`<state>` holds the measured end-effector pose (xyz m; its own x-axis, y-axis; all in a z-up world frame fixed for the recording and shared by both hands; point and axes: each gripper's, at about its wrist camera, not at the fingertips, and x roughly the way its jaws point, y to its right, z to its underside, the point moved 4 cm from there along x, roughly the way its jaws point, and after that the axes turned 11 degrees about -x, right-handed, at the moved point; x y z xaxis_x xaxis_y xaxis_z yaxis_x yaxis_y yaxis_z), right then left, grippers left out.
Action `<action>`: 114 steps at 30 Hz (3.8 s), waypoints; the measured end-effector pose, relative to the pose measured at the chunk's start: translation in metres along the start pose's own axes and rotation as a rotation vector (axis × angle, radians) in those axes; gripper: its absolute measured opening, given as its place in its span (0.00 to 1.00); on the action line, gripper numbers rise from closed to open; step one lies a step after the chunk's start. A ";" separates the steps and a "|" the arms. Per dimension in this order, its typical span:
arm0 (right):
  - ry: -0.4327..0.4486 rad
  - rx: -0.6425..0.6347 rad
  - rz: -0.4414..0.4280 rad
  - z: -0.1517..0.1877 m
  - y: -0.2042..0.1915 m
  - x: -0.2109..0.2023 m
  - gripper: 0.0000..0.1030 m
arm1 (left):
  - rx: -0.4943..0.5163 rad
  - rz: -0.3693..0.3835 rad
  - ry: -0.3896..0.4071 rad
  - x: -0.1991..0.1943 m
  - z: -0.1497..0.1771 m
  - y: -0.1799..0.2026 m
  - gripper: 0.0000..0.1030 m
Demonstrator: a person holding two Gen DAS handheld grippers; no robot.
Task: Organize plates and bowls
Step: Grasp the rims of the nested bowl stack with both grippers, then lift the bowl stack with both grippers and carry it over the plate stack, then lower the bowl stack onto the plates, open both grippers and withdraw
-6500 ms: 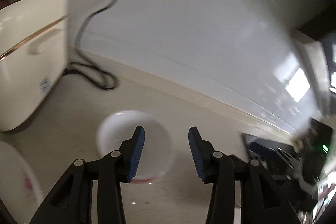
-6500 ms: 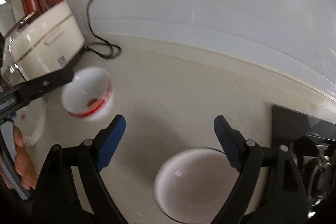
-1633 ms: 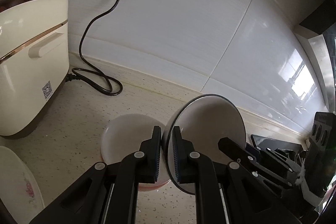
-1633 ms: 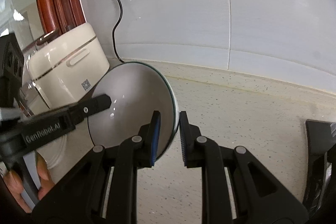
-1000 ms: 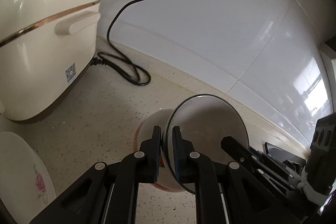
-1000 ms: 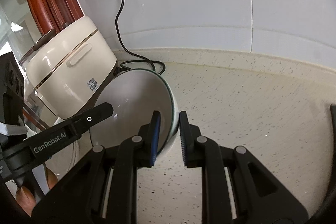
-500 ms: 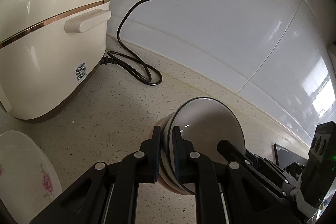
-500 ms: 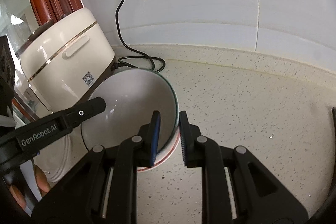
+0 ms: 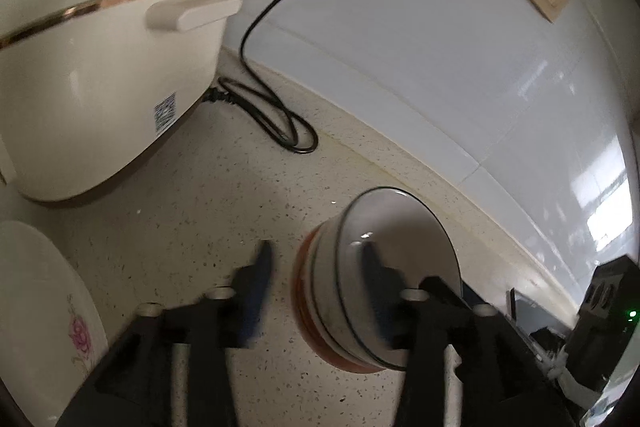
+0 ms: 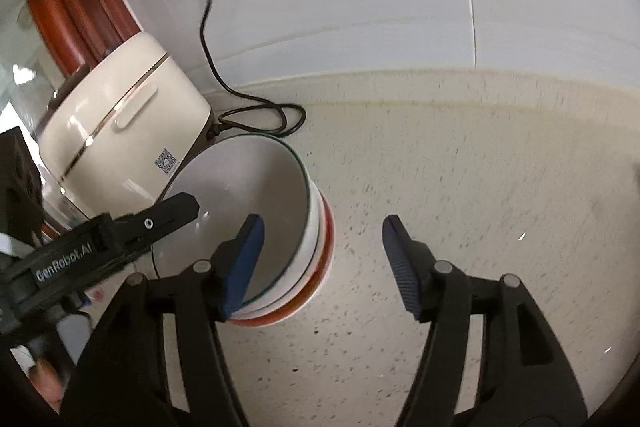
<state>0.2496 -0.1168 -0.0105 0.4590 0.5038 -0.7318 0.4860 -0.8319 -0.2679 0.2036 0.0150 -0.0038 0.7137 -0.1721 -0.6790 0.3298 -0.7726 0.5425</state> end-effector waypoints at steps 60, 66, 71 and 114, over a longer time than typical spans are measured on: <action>-0.071 0.090 -0.368 0.008 -0.042 0.016 0.52 | -0.198 0.143 -0.209 -0.013 -0.004 -0.053 0.31; -0.084 0.039 -0.401 0.010 -0.073 0.016 0.52 | -0.231 0.117 -0.182 -0.038 -0.004 -0.077 0.31; -0.084 -0.004 -0.420 0.011 -0.094 0.014 0.52 | -0.231 0.098 -0.138 -0.061 -0.009 -0.087 0.31; -0.126 -0.127 -0.339 0.033 -0.215 0.040 0.66 | -0.282 0.016 -0.067 -0.134 -0.029 -0.210 0.52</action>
<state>0.1388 0.0745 -0.0025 0.1651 0.7059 -0.6888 0.6864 -0.5838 -0.4336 0.0567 0.2176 -0.0123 0.6809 -0.2305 -0.6951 0.4839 -0.5708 0.6633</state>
